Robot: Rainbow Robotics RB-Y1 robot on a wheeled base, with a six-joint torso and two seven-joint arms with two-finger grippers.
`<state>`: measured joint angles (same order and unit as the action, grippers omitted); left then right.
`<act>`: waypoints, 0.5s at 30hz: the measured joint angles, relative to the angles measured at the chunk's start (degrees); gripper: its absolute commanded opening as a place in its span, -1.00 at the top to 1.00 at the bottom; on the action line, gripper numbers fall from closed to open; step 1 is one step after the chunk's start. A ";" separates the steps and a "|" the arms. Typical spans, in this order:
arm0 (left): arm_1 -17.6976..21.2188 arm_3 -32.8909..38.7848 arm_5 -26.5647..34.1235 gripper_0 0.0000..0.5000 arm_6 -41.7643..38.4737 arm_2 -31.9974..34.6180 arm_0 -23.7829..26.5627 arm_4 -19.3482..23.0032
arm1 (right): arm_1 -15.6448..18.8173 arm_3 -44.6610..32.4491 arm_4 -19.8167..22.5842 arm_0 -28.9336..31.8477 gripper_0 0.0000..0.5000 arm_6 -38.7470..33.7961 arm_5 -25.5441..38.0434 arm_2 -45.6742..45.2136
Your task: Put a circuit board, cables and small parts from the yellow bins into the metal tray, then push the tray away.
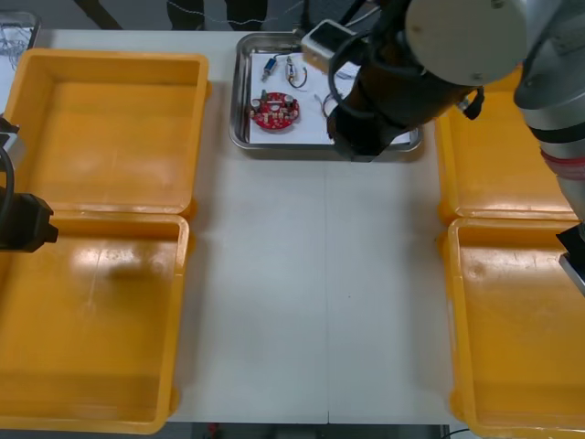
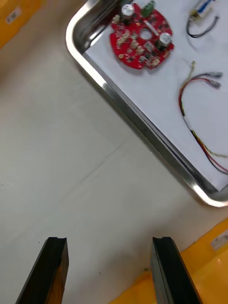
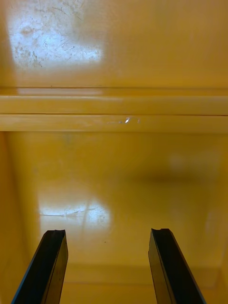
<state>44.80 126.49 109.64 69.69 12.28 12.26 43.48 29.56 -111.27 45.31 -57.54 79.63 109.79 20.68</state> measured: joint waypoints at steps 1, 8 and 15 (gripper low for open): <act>0.00 0.00 0.00 -1.00 0.00 0.00 -0.01 0.00 | 0.68 -1.22 0.76 1.32 -1.00 -2.12 0.01 -1.88; 0.00 0.03 0.00 -1.00 0.00 0.00 -0.03 0.01 | 8.73 -7.68 6.54 10.89 -1.00 -9.73 0.03 -12.90; 0.01 0.07 0.00 -1.00 0.00 0.00 -0.08 0.02 | 16.20 -8.22 10.35 17.41 -1.00 -12.51 0.04 -20.98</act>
<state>44.81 126.56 109.64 69.69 12.28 12.18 43.50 45.75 -119.49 55.67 -40.13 67.12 109.83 -0.30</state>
